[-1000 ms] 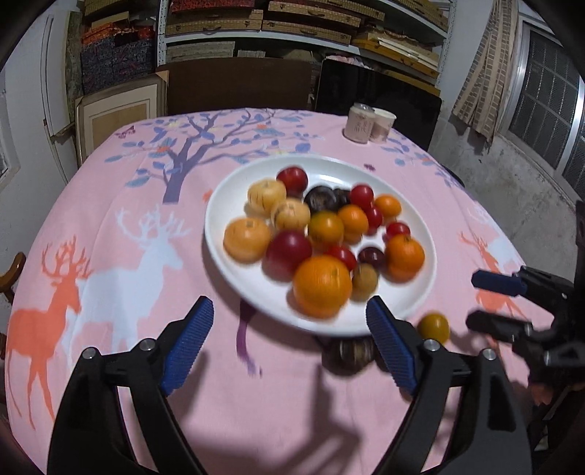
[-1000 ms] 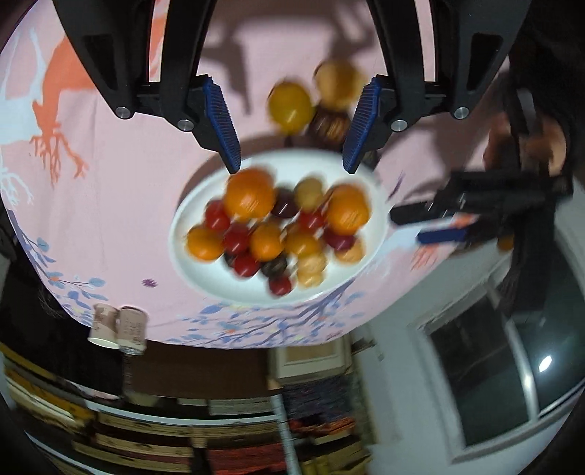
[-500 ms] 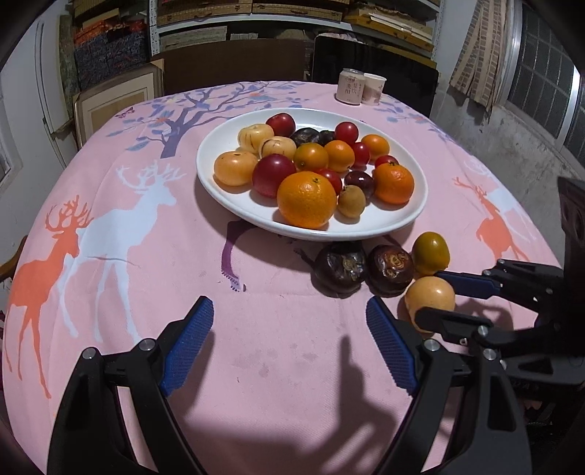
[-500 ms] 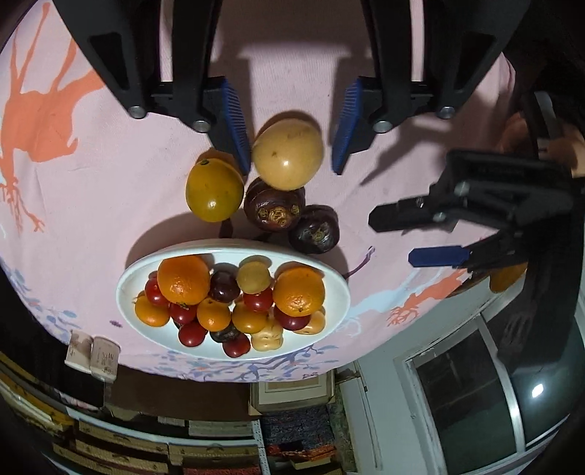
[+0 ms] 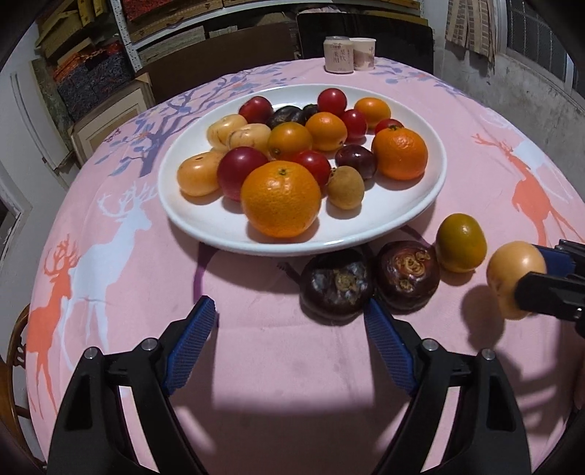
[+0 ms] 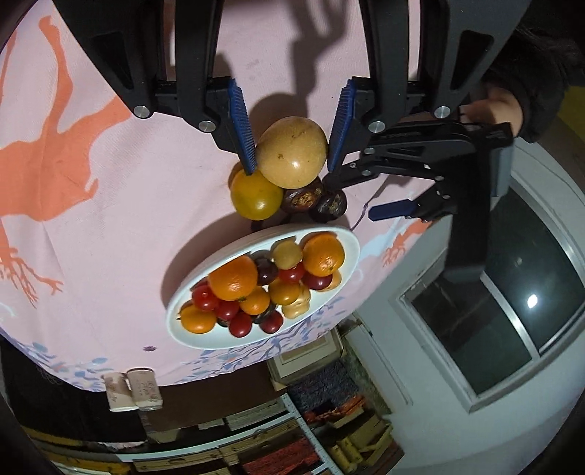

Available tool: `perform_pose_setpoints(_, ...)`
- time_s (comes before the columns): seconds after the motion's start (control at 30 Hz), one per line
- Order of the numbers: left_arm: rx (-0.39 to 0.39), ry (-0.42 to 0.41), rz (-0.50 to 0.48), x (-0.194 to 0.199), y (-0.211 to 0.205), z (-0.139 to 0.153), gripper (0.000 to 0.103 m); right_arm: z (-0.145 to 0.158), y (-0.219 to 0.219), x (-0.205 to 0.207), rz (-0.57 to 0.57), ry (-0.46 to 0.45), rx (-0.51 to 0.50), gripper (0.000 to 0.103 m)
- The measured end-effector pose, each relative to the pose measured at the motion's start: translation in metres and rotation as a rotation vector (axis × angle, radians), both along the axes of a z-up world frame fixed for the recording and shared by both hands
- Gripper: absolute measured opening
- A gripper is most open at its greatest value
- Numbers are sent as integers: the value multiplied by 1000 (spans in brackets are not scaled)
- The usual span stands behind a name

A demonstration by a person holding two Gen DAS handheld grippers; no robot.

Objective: Organize fruits
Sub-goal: 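Grasp another dark brown fruit with the left tool while the right tool grasps the pale yellow round fruit, then carry the brown fruit and the pale yellow fruit onto the plate and open both tools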

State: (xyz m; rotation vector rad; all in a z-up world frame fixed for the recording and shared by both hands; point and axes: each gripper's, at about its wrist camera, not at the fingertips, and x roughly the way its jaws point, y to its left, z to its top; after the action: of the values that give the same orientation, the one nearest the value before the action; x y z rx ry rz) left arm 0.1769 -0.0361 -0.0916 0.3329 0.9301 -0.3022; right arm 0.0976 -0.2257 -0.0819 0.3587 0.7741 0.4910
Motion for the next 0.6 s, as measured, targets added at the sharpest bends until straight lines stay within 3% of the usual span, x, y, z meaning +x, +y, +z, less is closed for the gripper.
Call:
perform_pose_setpoints(0.17, -9, -28, -12, 11, -8, -1, 82, 1, 1, 0, 22, -7, -1, 41)
perform_pose_setpoints(0.2, -17, -29, -20, 11, -8, -2, 77, 1, 0, 0, 19, -7, 6, 41)
perform_pose_setpoints(0.3, -74, 6, -86, 8, -11, 0, 42, 1, -2, -1, 19, -10, 14, 41)
perform_pose_setpoints(0.4, -18, -51, -123, -6, -22, 0, 40, 1, -2, -1, 19, -12, 15, 41)
perform_pose_setpoints(0.6, -123, -47, -125, -25, -5, 16, 39, 2, -4, -1, 12, -21, 29, 41)
